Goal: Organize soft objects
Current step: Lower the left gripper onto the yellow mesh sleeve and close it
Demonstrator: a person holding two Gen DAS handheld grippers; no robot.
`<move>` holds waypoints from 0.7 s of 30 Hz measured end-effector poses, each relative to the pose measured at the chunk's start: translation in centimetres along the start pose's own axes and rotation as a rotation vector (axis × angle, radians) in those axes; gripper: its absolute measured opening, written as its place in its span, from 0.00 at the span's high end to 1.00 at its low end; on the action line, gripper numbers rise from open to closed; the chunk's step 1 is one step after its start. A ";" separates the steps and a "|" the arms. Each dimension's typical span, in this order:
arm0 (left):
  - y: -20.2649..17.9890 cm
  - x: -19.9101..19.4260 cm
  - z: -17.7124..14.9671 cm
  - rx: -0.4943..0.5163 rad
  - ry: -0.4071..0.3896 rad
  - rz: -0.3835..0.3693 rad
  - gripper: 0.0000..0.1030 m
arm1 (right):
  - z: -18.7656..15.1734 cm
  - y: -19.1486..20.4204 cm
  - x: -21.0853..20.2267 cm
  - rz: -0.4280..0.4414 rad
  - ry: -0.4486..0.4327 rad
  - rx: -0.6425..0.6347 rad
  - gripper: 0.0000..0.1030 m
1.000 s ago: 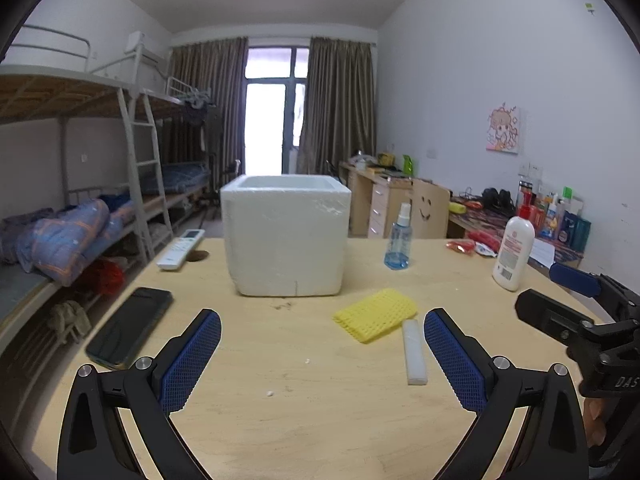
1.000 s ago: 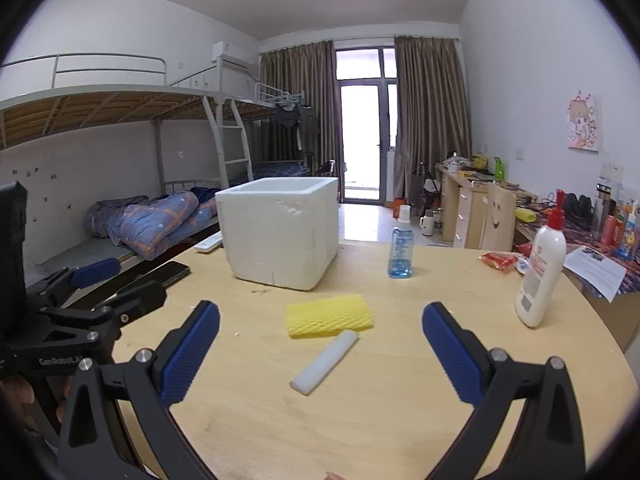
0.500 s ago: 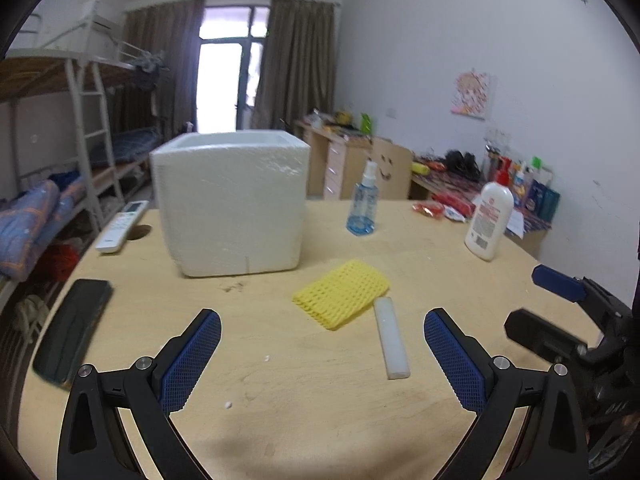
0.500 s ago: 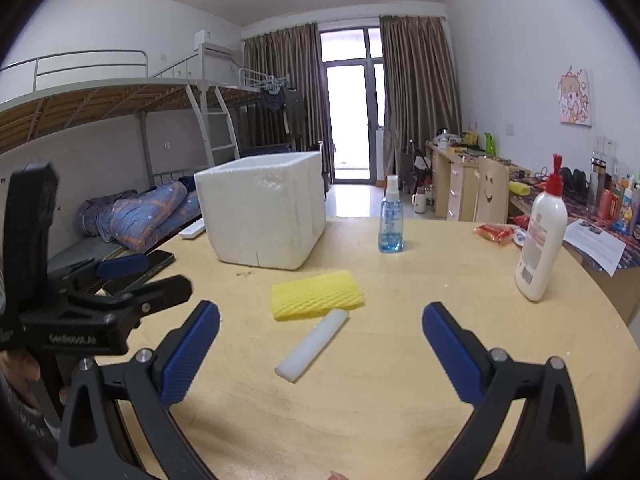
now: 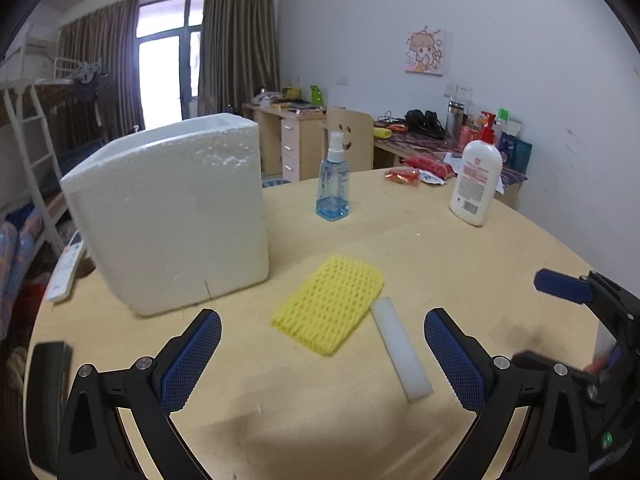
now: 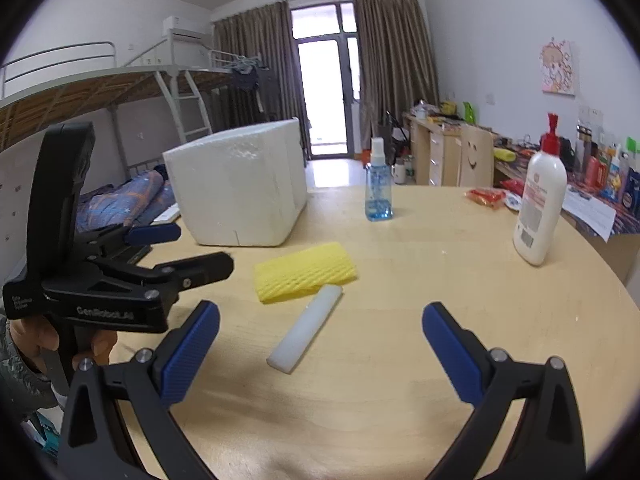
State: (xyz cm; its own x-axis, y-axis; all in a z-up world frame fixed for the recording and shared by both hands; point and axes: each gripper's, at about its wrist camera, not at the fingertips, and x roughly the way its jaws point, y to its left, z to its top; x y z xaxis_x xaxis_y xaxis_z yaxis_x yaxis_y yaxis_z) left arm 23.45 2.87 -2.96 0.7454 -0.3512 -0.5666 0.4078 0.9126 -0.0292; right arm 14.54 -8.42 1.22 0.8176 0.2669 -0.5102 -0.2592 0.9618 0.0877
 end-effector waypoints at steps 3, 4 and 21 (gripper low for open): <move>0.5 1.3 0.6 0.001 0.030 -0.060 0.01 | 0.1 0.2 0.5 -0.025 0.025 0.014 0.01; 0.7 1.8 0.6 0.003 0.038 -0.059 0.02 | 0.0 0.2 0.6 -0.034 0.030 0.015 0.01; 1.1 9.4 0.2 0.059 0.230 -0.123 0.41 | -0.2 -0.3 1.8 -0.101 0.069 0.049 0.01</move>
State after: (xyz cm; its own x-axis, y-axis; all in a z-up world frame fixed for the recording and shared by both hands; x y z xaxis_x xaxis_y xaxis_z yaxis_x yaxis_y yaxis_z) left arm 31.02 0.48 -8.18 0.5516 -0.3954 -0.7344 0.5230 0.8499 -0.0648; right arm 15.95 -8.29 0.08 0.8006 0.1648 -0.5761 -0.1503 0.9859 0.0732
